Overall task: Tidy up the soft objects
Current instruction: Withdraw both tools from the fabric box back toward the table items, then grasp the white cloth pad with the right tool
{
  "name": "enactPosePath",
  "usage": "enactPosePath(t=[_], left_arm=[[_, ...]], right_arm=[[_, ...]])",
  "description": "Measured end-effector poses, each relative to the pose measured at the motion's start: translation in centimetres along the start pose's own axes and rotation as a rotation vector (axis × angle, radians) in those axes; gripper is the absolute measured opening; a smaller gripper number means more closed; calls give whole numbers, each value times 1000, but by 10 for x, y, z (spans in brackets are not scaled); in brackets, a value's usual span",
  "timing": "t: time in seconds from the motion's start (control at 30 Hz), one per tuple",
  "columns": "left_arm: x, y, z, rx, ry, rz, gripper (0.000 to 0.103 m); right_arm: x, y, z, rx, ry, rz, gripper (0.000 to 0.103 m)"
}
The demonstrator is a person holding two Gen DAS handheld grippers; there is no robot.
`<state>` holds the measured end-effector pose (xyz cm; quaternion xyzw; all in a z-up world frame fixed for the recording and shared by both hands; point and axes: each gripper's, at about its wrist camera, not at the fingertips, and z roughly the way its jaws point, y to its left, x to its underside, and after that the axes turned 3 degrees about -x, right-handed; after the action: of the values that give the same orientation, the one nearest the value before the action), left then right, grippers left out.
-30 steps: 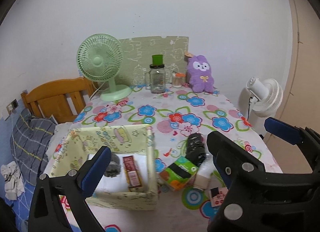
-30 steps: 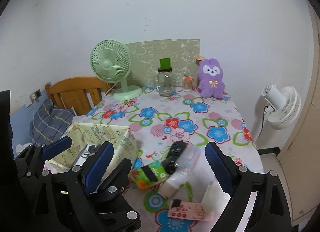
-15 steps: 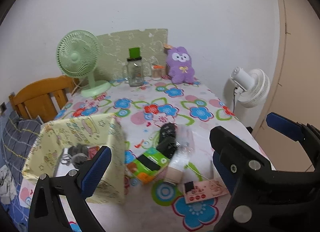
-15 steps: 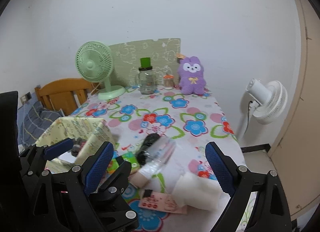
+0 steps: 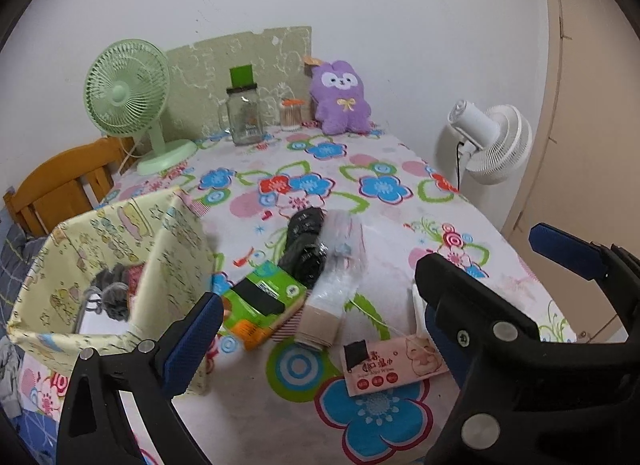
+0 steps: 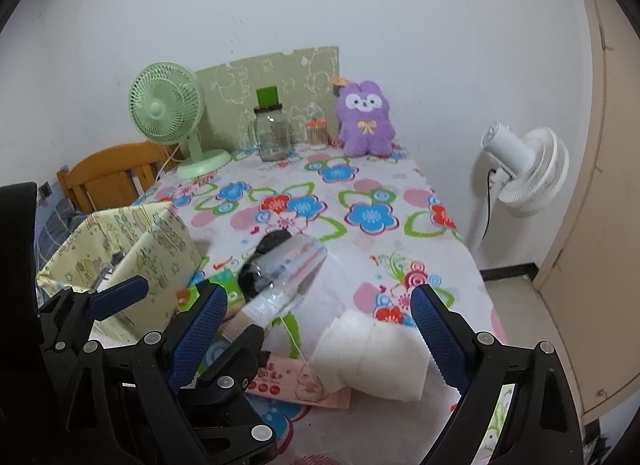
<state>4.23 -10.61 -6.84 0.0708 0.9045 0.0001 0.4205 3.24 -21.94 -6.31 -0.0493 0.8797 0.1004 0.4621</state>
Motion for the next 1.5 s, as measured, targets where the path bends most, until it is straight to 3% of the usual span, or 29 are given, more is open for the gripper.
enactPosePath(t=[0.47, 0.73, 0.9, 1.2, 1.27, 1.33, 1.5], left_arm=[[21, -11, 46, -5, 113, 26, 101], [28, -18, 55, -4, 136, 56, 101], [29, -20, 57, -5, 137, 58, 102], [30, -21, 57, -12, 131, 65, 102], [30, -21, 57, -15, 130, 68, 102], [30, -21, 56, -20, 128, 74, 102], [28, -22, 56, -23, 135, 81, 101]], right_arm=[[29, -27, 41, 33, 109, 65, 95], [39, -33, 56, 36, 151, 75, 94], [41, -35, 61, 37, 161, 83, 89], [42, -37, 69, 32, 183, 98, 65], [42, -34, 69, 4, 188, 96, 43], [42, -31, 70, -33, 199, 99, 32], [41, -28, 70, -46, 206, 98, 23]])
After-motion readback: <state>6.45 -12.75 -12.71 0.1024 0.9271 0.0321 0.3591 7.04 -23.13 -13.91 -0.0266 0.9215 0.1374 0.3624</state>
